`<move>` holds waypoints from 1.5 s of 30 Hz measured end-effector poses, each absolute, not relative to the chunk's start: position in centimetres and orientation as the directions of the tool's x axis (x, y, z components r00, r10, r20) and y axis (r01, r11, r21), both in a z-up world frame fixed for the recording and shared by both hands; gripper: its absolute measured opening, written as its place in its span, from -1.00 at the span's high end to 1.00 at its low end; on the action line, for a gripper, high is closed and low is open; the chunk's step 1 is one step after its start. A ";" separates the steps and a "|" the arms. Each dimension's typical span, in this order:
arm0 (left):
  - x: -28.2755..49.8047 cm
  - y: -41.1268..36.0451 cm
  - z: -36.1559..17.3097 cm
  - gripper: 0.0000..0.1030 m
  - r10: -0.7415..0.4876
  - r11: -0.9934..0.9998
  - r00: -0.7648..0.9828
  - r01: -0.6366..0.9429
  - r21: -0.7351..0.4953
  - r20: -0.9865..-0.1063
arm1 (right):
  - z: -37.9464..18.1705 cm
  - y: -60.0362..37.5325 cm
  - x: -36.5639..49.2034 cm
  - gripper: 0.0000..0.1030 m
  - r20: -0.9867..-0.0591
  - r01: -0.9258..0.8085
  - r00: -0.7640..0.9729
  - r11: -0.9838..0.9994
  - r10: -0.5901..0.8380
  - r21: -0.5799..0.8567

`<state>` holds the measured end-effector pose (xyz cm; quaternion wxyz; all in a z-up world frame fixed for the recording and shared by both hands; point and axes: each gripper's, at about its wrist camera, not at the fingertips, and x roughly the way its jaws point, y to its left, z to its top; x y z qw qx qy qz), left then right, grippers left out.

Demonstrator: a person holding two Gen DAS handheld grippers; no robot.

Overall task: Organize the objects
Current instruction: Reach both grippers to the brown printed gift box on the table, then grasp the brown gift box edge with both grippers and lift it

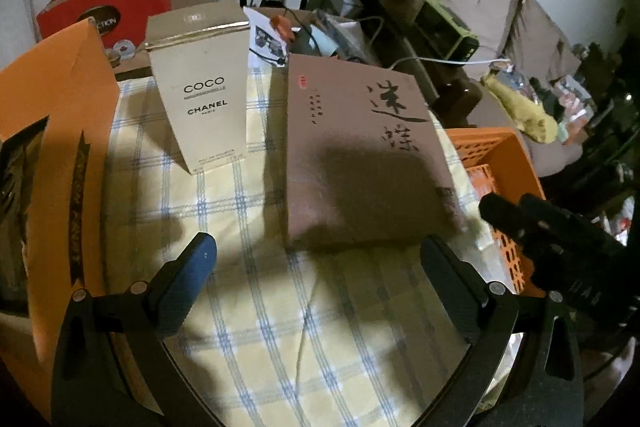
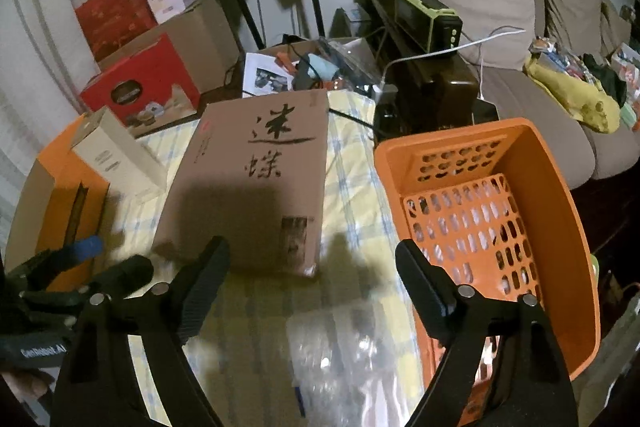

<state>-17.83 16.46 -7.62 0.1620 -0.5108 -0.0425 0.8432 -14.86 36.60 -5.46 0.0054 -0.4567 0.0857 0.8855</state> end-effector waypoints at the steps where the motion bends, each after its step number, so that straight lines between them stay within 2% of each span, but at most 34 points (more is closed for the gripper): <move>1: -18.2 16.4 -7.9 -0.97 0.316 -0.945 -0.423 -0.221 -0.241 -0.850 | -5.6 36.7 -15.3 -0.58 -0.811 -0.088 -0.580 -0.984 -0.075 0.154; 7: -19.6 16.6 -9.2 -0.97 0.316 -0.946 -0.410 -0.202 -0.252 -0.856 | -6.6 37.4 -17.4 -0.19 -0.815 -0.092 -0.564 -0.971 -0.132 0.220; 12: -20.4 16.9 -10.1 -0.88 0.326 -0.943 -0.392 -0.193 -0.269 -0.860 | -7.7 37.5 -18.7 -0.04 -0.818 -0.093 -0.545 -0.956 -0.185 0.278; 20: -21.5 17.1 -11.6 -0.74 0.346 -0.937 -0.364 -0.176 -0.301 -0.865 | -9.3 37.5 -19.8 0.02 -0.826 -0.106 -0.515 -0.940 -0.228 0.326; 23: -21.7 17.5 -11.7 -0.70 0.336 -0.940 -0.367 -0.187 -0.285 -0.867 | -9.8 37.3 -20.2 0.16 -0.833 -0.107 -0.501 -0.938 -0.237 0.331; 24: -21.6 17.6 -11.7 -0.69 0.335 -0.940 -0.367 -0.190 -0.282 -0.868 | -9.8 37.2 -20.2 0.15 -0.831 -0.108 -0.503 -0.937 -0.237 0.332; 26: -21.4 18.0 -11.6 -0.58 0.336 -0.939 -0.370 -0.203 -0.277 -0.866 | -9.7 37.1 -20.2 0.15 -0.834 -0.107 -0.501 -0.940 -0.231 0.325; 28: -21.1 18.3 -11.5 -0.38 0.367 -0.926 -0.362 -0.228 -0.300 -0.857 | -9.7 36.7 -20.2 0.16 -0.837 -0.091 -0.494 -0.943 -0.236 0.320; 36: -20.0 17.9 -10.5 -0.39 0.397 -0.914 -0.362 -0.242 -0.326 -0.843 | -8.9 36.1 -18.7 0.21 -0.831 -0.064 -0.522 -0.962 -0.194 0.265; 45: -16.7 17.9 -6.1 -0.40 0.448 -0.888 -0.398 -0.300 -0.348 -0.801 | -5.1 35.3 -14.6 0.22 -0.799 -0.043 -0.587 -0.981 -0.129 0.190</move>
